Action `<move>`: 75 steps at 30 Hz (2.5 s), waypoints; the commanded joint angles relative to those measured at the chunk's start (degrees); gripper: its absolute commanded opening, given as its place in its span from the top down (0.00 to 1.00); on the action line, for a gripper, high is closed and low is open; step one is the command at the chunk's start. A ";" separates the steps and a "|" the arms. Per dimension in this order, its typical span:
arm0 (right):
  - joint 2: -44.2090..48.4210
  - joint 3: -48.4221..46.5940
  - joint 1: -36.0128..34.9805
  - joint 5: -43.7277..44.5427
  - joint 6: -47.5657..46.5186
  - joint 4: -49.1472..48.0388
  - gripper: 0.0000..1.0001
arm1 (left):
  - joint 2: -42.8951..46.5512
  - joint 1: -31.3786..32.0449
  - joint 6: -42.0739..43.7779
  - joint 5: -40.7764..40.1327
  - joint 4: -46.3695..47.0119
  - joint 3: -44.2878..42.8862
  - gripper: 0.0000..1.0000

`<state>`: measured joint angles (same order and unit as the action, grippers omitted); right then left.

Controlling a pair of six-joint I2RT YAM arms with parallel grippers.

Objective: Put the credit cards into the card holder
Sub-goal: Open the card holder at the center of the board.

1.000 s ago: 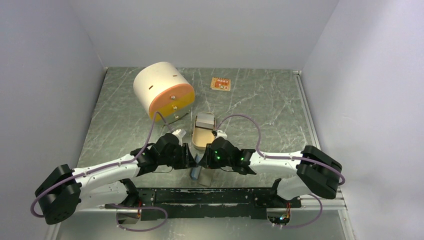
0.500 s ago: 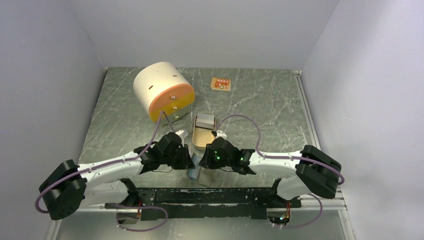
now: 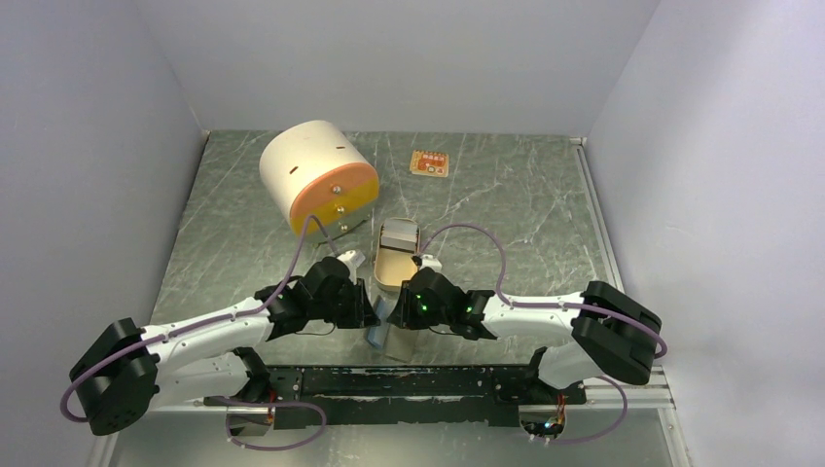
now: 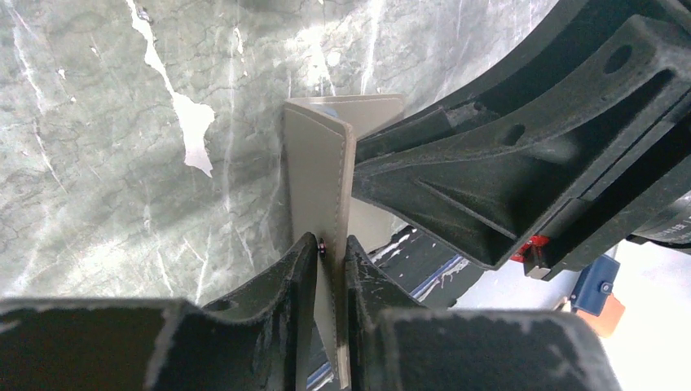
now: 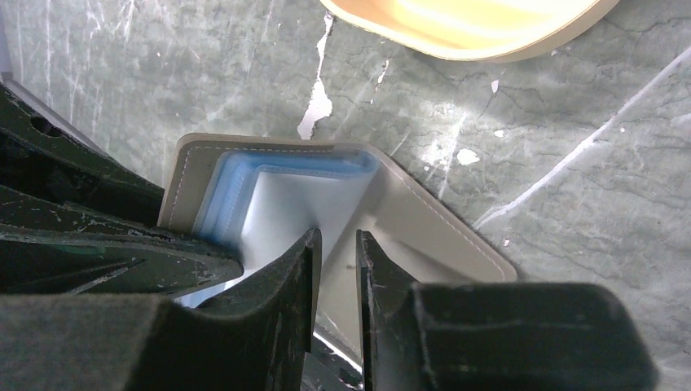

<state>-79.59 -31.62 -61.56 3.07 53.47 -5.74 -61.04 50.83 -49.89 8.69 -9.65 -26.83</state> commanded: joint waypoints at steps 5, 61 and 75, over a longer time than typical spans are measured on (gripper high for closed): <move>-0.62 0.34 0.37 1.08 -0.66 -0.15 0.74 | 1.19 -0.29 -0.52 1.59 3.33 1.29 0.70; 2.09 -2.39 1.28 4.92 2.97 8.67 0.39 | 6.55 -0.22 -8.33 -5.62 4.82 5.70 0.91; 8.10 -0.23 1.51 10.10 0.59 18.10 0.41 | 10.15 -0.29 -17.10 -12.81 4.72 9.90 0.91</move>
<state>-74.52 -32.49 -60.34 10.41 55.59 9.39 -51.27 50.81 -63.99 -0.38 -6.68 -17.58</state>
